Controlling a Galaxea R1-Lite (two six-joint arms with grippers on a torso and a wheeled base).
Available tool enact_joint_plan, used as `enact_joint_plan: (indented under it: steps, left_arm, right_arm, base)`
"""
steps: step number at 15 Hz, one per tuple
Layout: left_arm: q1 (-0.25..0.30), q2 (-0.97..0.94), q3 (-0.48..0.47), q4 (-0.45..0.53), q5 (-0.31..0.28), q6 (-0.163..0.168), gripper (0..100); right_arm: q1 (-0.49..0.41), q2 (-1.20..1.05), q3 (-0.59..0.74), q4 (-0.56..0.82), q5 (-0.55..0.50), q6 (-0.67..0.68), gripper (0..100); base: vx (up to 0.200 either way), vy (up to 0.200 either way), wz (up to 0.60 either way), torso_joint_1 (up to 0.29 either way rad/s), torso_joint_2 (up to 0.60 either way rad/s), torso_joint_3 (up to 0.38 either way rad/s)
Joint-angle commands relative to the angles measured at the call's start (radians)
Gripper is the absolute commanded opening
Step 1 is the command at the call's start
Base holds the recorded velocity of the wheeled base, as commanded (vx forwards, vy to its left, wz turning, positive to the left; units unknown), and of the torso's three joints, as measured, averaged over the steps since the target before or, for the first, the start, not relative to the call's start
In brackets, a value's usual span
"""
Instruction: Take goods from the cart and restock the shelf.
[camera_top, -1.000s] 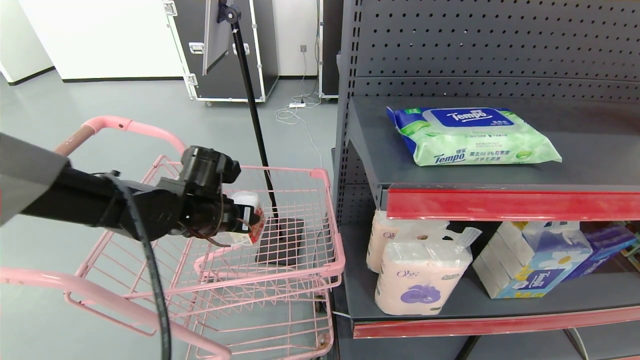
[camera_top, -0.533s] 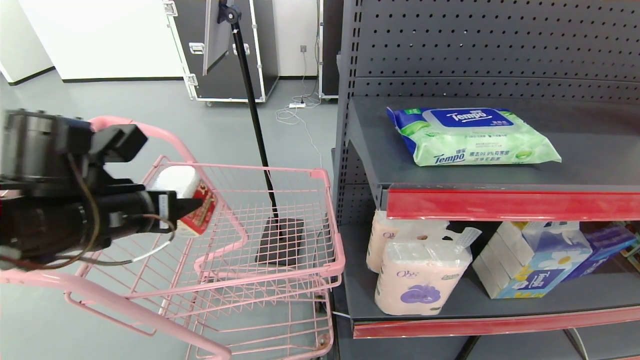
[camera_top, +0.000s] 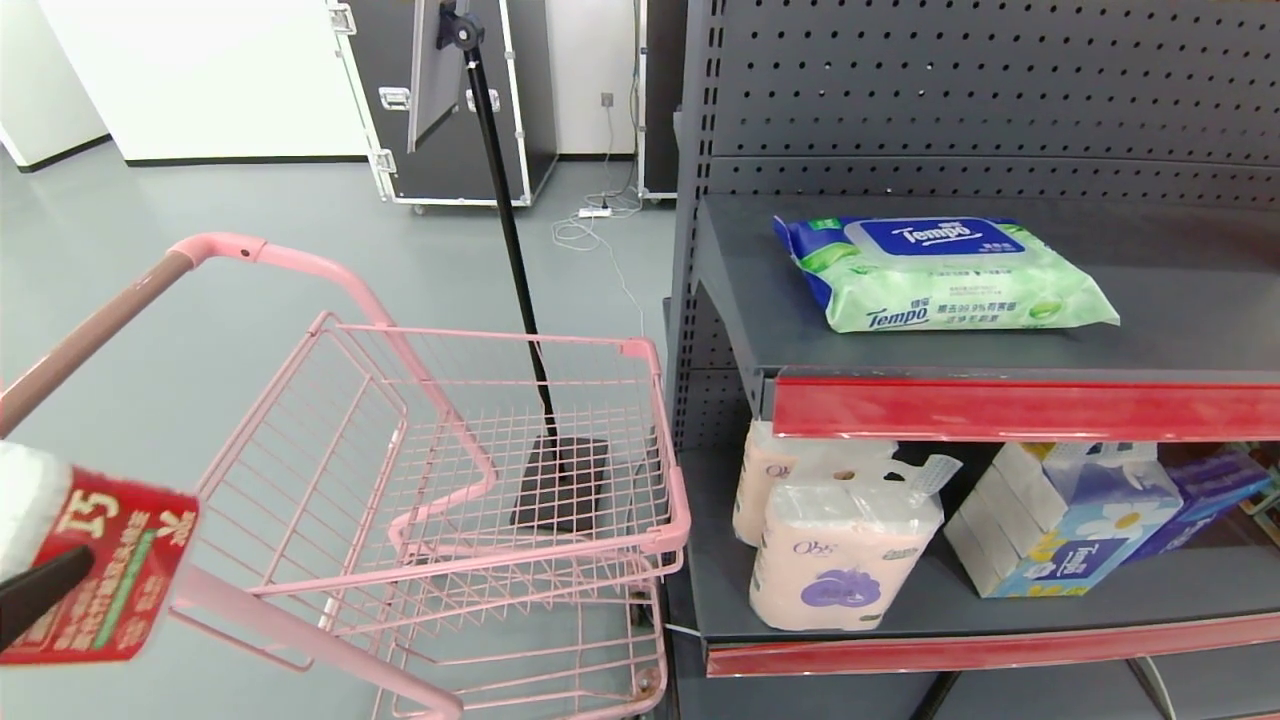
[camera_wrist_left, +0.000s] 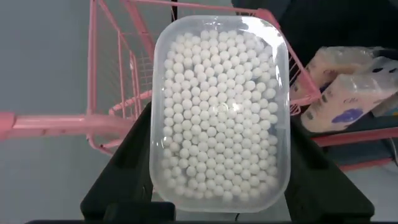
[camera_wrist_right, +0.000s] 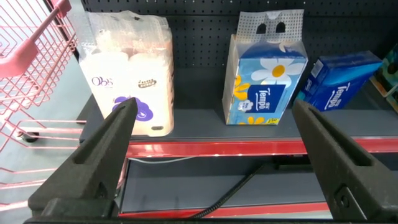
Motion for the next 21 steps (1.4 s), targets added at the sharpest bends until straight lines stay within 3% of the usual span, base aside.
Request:
enact_joint_plan:
  steps: [1, 3, 6, 8, 9, 21]
  left_arm:
    - [0.0, -0.256, 0.046, 0.042, 0.001, 0.004, 0]
    - [0.0, -0.299, 0.055, 0.042, -0.001, 0.006, 0]
    - [-0.003, -0.313, 0.059, 0.04, -0.002, 0.05, 0]
    - [0.0, -0.314, 0.055, 0.043, -0.001, 0.083, 0]
    - [0.0, -0.318, 0.057, 0.043, -0.001, 0.127, 0]
    - [-0.003, -0.339, 0.071, 0.043, -0.002, 0.139, 0]
  right_arm:
    - [0.002, 0.002, 0.0, 0.0, 0.0, 0.0, 100]
    - [0.0, 0.002, 0.0, 0.0, 0.0, -0.002, 100]
    - [0.0, 0.002, 0.0, 0.0, 0.0, 0.0, 100]
    - [0.0, 0.002, 0.0, 0.0, 0.0, 0.0, 100]
    - [0.0, 0.002, 0.0, 0.0, 0.0, 0.0, 100]
    - [0.0, 0.002, 0.0, 0.0, 0.0, 0.0, 100]
  base:
    - [0.0, 0.0, 0.0, 0.0, 0.0, 0.0]
    - [0.0, 0.0, 0.0, 0.0, 0.0, 0.0]
    - [0.0, 0.0, 0.0, 0.047, -0.17, -0.122]
    - [0.0, 0.0, 0.0, 0.129, -0.44, -0.308]
    - [0.0, 0.0, 0.0, 0.154, -0.5, -0.349]
    - [0.0, 0.0, 0.0, 0.19, -0.52, -0.331]
